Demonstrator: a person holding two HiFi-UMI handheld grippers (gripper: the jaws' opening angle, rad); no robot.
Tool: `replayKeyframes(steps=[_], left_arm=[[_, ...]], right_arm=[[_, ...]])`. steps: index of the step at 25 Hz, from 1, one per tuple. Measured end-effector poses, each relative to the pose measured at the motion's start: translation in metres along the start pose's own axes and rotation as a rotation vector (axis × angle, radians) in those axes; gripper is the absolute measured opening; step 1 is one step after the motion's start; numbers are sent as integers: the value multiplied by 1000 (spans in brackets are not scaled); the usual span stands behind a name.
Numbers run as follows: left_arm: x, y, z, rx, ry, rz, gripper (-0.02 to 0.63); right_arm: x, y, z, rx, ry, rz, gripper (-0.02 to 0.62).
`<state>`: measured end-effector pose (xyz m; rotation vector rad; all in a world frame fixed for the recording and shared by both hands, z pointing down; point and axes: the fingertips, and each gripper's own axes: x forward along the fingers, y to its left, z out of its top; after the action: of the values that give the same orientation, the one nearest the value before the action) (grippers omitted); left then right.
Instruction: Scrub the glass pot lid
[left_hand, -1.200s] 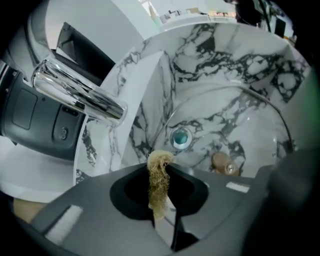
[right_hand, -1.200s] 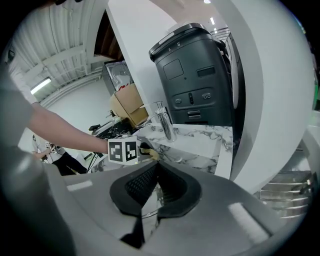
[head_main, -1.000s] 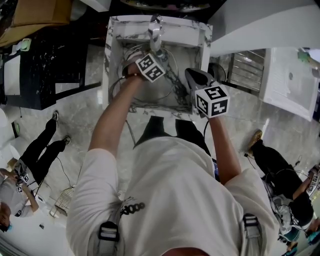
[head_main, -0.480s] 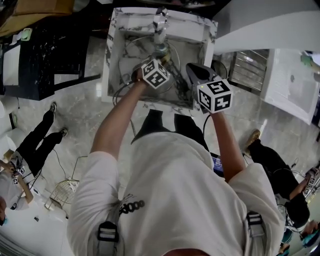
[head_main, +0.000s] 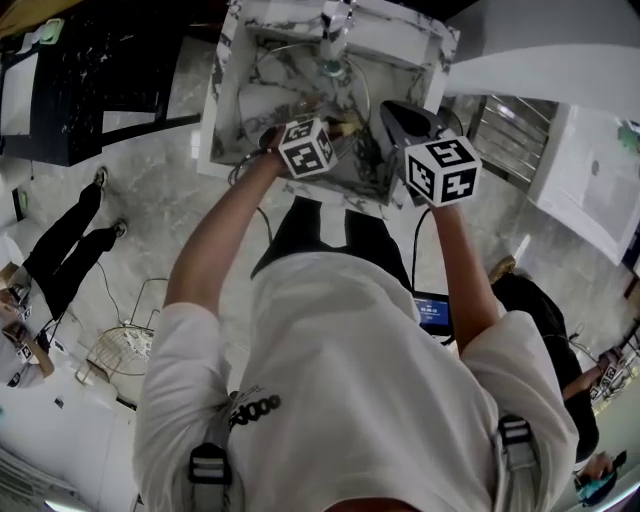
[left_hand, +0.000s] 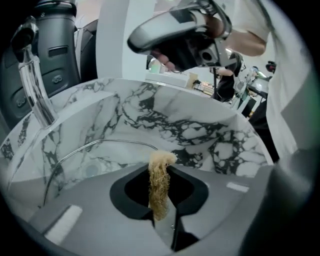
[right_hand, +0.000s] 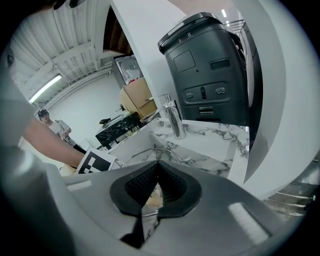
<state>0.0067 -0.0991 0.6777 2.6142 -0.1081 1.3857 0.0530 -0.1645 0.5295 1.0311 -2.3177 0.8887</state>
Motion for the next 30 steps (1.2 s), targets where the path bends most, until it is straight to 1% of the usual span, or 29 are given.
replayKeyframes(steps=[3, 6, 11, 14, 22, 27, 30], left_arm=[[-3, -19, -10, 23, 37, -109, 52], [-8, -32, -25, 2, 82, -181, 52], [-25, -28, -38, -26, 137, -197, 54], [-27, -34, -54, -41, 177, -227, 54], [-44, -15, -70, -65, 265, -241, 54], [-52, -4, -89, -68, 383, -254, 54], [-61, 4, -104, -110, 461, -243, 54]], right_arm=[[7, -1, 0, 7, 3, 15, 3], [16, 3, -7, 4, 30, 45, 3], [34, 7, 3, -32, 30, 78, 3], [40, 11, 5, -55, 32, 93, 3], [43, 13, 0, -71, 60, 105, 3], [43, 12, -2, -65, 64, 107, 3], [41, 12, -4, -65, 64, 105, 3]])
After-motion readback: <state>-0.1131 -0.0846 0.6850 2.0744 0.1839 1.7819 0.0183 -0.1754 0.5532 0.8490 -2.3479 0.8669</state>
